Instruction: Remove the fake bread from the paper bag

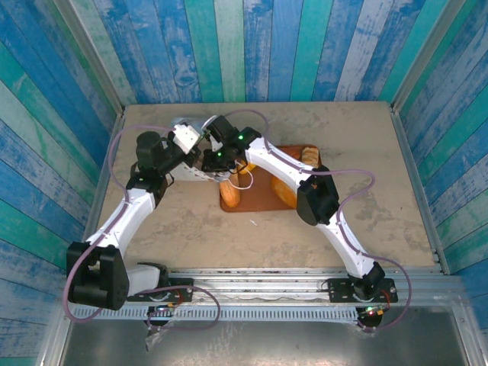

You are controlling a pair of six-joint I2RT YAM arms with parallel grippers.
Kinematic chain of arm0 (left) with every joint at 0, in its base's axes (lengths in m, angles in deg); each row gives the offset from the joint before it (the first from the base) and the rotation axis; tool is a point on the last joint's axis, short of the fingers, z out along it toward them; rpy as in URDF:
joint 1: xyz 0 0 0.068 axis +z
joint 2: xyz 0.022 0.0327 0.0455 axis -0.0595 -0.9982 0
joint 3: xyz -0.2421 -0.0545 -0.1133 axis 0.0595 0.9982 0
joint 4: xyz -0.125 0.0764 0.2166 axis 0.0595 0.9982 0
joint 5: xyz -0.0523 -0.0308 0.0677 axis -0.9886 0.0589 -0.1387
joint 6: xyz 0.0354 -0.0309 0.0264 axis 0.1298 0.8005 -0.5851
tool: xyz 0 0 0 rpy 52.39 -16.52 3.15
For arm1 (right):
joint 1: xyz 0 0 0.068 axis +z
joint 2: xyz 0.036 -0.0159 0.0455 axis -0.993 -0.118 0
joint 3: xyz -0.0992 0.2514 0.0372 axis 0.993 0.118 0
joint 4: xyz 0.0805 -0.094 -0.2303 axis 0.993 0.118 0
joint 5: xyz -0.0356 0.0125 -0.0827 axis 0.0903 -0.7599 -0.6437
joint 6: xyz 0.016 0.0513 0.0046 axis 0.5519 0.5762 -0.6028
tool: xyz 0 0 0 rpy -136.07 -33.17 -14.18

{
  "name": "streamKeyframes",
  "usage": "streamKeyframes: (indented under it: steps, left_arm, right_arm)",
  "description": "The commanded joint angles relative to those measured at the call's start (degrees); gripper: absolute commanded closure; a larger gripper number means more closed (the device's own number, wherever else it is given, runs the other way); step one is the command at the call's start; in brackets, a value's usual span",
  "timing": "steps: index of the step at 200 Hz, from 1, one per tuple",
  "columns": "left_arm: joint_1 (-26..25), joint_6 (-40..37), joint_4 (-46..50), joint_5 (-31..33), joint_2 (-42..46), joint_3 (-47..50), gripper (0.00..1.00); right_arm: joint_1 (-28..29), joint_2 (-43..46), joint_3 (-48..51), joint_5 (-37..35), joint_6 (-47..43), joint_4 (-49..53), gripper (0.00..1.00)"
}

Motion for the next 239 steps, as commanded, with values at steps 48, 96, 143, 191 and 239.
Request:
streamKeyframes:
  steps: [48,96,143,191,239]
  left_arm:
    - [0.0,-0.2,-1.9,2.7,-0.1,-0.8,1.00]
    - [0.0,0.1,-2.8,3.1,0.5,-0.4,1.00]
    - [0.1,-0.6,-3.1,3.4,1.4,0.2,1.00]
    - [0.4,-0.6,-3.3,3.8,1.3,-0.1,1.00]
    - [0.4,-0.4,-2.1,5.2,0.9,-1.3,1.00]
  right_arm:
    - [0.1,10.2,5.7,-1.5,-2.8,0.3,0.99]
    - [0.1,17.5,12.9,-4.1,-2.6,-0.3,0.99]
    - [0.0,23.2,18.2,-6.8,-2.9,-0.5,0.99]
    - [-0.1,27.8,22.5,-7.6,-3.6,-0.6,0.99]
    - [0.1,36.5,28.6,-11.3,-6.1,0.6,1.00]
